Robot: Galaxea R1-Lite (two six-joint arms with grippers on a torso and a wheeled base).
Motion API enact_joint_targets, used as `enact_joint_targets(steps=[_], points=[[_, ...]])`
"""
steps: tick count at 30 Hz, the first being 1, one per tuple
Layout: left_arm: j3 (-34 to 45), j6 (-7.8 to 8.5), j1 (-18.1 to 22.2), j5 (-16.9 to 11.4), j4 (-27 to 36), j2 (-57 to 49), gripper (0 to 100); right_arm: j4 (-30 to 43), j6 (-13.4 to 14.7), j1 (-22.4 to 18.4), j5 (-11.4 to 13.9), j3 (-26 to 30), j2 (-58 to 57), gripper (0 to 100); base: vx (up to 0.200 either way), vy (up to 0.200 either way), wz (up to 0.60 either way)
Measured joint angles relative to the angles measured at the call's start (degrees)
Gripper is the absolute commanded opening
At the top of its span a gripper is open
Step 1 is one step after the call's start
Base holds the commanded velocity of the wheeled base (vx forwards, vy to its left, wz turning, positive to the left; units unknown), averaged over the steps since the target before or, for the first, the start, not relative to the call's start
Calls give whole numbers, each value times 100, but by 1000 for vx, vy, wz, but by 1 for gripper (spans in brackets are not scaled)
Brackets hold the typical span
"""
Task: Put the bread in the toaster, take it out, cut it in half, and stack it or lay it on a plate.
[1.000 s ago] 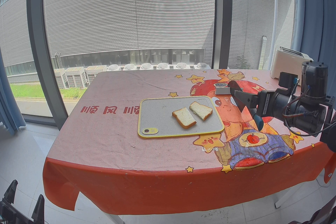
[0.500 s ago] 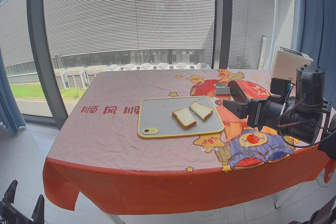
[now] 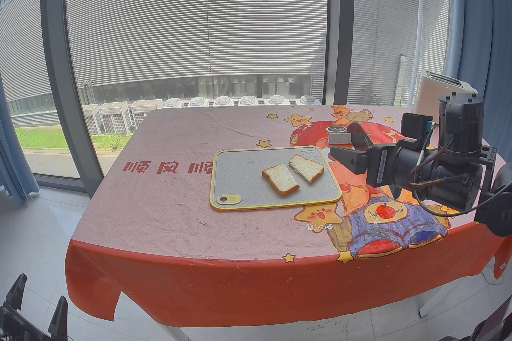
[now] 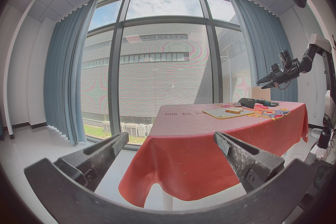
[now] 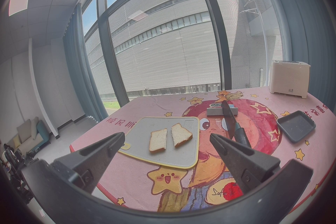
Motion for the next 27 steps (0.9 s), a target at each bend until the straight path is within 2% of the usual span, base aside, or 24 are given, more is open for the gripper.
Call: enact_joint_targets(steps=[17, 27], points=[[0, 0, 0, -2, 1, 0, 100, 79, -46, -149, -26, -592, 650, 100, 0, 0, 0], [0, 2, 0, -2, 0, 0, 100, 1716, -51, -267, 16, -1473, 789, 100, 0, 0, 0]])
